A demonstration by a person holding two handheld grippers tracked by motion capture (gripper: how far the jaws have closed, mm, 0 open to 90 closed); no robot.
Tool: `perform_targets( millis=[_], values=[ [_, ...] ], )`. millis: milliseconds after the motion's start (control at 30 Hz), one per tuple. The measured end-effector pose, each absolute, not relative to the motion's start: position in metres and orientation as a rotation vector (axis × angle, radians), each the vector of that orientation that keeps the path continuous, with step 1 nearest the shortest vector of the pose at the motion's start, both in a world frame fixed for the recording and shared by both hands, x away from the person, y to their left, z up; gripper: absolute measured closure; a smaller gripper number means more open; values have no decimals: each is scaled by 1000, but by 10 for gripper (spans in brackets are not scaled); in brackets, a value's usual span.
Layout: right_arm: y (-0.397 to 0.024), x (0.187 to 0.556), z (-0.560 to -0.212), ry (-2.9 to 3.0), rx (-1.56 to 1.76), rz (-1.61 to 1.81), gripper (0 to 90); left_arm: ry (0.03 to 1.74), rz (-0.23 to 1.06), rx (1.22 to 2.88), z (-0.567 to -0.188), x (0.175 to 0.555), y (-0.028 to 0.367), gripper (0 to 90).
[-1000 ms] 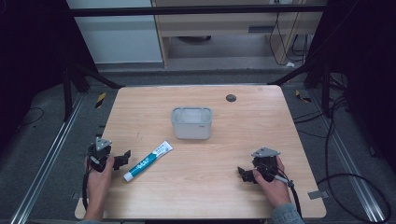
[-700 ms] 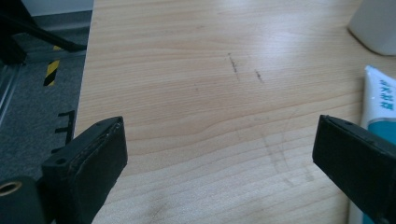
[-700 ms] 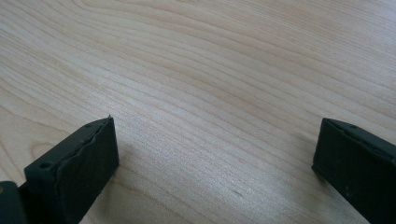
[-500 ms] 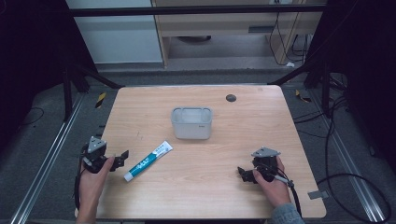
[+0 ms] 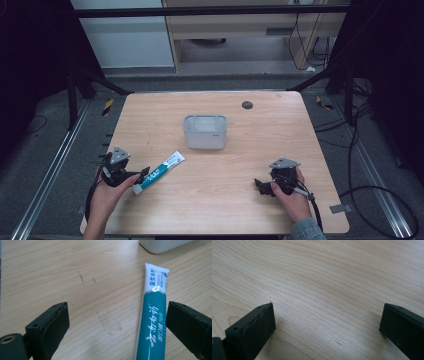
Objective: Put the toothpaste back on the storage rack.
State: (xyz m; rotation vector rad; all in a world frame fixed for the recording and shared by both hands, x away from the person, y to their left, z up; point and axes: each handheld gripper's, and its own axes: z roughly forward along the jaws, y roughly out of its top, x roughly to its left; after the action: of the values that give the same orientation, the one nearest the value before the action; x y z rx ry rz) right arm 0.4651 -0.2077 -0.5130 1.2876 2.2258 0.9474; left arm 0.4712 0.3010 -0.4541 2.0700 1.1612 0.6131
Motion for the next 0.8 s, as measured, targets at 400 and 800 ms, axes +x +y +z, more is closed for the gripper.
perform_targets(
  millis=[400,800],
  values=[
    [-208,466,-513,2233,1282,951,3,1126,593,2217,-441,468,294,49],
    [-208,466,-513,2235,1280,949,4,1087,509,2308,-421,485,285,71]
  ],
)
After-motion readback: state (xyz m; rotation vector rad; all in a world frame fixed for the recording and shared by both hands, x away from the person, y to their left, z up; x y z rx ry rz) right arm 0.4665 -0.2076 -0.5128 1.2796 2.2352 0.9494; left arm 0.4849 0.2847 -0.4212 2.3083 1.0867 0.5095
